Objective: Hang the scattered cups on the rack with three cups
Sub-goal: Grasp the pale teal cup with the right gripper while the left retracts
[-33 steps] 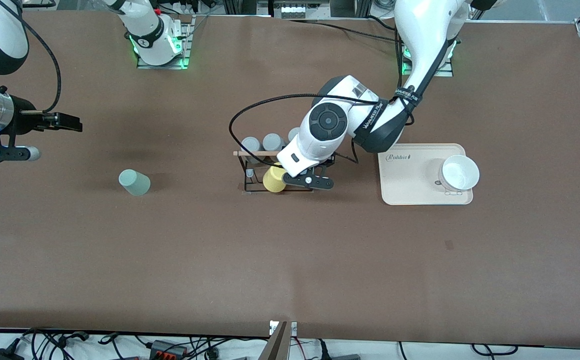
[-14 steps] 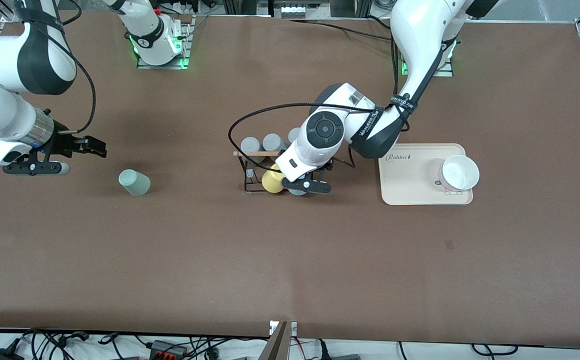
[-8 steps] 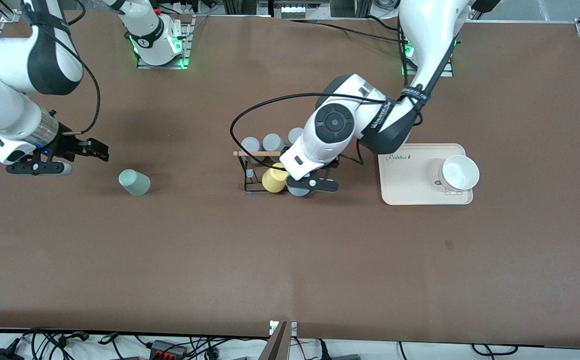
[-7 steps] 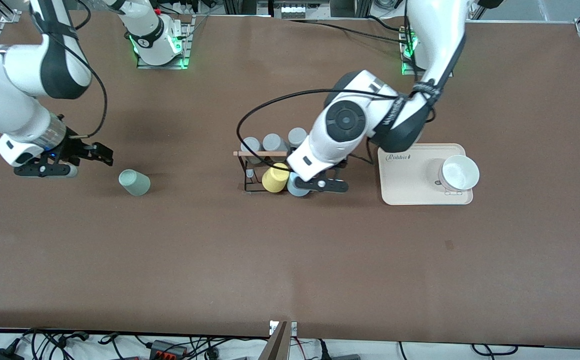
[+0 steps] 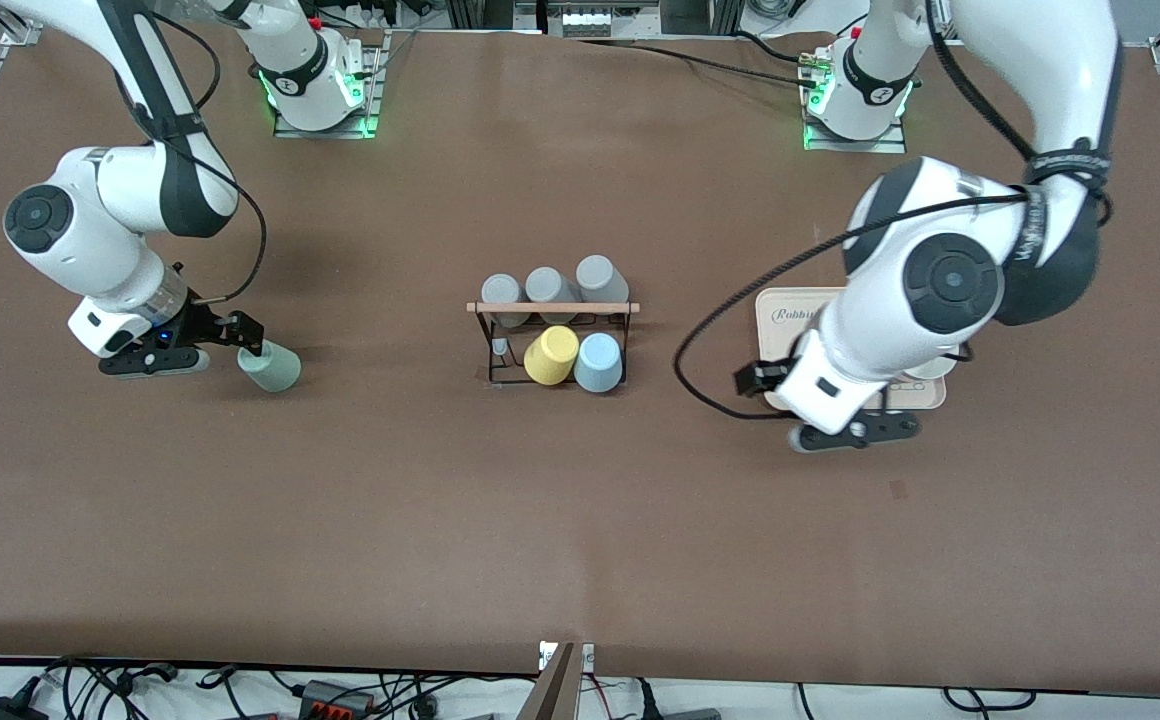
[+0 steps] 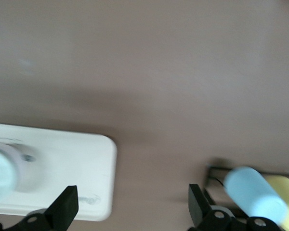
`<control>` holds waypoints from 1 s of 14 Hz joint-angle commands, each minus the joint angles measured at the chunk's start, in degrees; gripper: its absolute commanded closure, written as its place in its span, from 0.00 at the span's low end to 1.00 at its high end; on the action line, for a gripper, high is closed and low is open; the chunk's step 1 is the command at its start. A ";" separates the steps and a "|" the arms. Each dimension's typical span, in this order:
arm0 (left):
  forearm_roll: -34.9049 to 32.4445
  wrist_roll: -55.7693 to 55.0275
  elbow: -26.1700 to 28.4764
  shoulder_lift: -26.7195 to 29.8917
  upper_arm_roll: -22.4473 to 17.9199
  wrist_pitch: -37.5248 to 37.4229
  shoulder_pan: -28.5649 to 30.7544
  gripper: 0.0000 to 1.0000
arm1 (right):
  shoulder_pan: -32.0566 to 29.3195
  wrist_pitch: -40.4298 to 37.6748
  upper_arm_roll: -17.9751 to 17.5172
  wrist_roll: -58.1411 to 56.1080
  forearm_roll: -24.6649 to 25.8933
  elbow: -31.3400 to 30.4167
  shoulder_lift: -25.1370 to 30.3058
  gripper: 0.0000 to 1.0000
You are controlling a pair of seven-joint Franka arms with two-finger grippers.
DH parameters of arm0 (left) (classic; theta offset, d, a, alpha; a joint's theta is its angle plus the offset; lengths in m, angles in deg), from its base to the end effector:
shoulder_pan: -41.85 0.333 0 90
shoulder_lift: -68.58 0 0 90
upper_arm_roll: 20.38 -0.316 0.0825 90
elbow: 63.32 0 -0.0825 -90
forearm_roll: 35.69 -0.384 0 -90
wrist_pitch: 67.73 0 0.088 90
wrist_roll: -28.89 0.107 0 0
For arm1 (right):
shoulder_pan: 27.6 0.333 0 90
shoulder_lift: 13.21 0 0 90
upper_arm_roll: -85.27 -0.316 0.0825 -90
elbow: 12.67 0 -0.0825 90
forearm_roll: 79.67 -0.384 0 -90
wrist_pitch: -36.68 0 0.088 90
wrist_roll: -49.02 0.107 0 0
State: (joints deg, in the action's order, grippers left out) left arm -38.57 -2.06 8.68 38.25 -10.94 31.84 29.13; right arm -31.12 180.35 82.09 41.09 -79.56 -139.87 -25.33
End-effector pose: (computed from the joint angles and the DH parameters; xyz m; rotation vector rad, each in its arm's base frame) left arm 0.6645 -0.2378 0.4551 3.1181 0.2570 -0.0818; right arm 0.5557 -0.0034 0.2874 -3.1276 -0.2072 -0.1204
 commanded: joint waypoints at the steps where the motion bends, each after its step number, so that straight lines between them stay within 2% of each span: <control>1: -6.25 0.01 1.12 2.55 0.41 -2.27 0.50 0.00 | -0.35 1.70 -0.16 -3.93 -0.99 -0.15 -1.50 0.00; 10: -5.21 18.37 1.99 8.52 -0.03 -2.90 11.31 0.00 | 0.00 6.01 -0.16 -4.03 -0.99 -2.26 -4.31 0.00; 12: -3.19 22.14 2.09 9.49 -1.52 -2.54 13.15 0.00 | 0.09 6.54 -0.16 -3.94 -0.99 -2.35 -4.84 0.00; 14: -0.91 27.41 2.09 10.54 -4.76 -2.71 13.86 0.00 | 0.18 7.15 -0.25 -3.94 -0.99 -2.35 -5.37 0.00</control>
State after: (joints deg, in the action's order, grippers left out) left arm -42.31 19.91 8.79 46.30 -13.08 28.88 41.99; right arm -31.03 185.98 82.06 38.83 -79.56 -141.56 -30.53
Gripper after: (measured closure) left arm 0.000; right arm 0.000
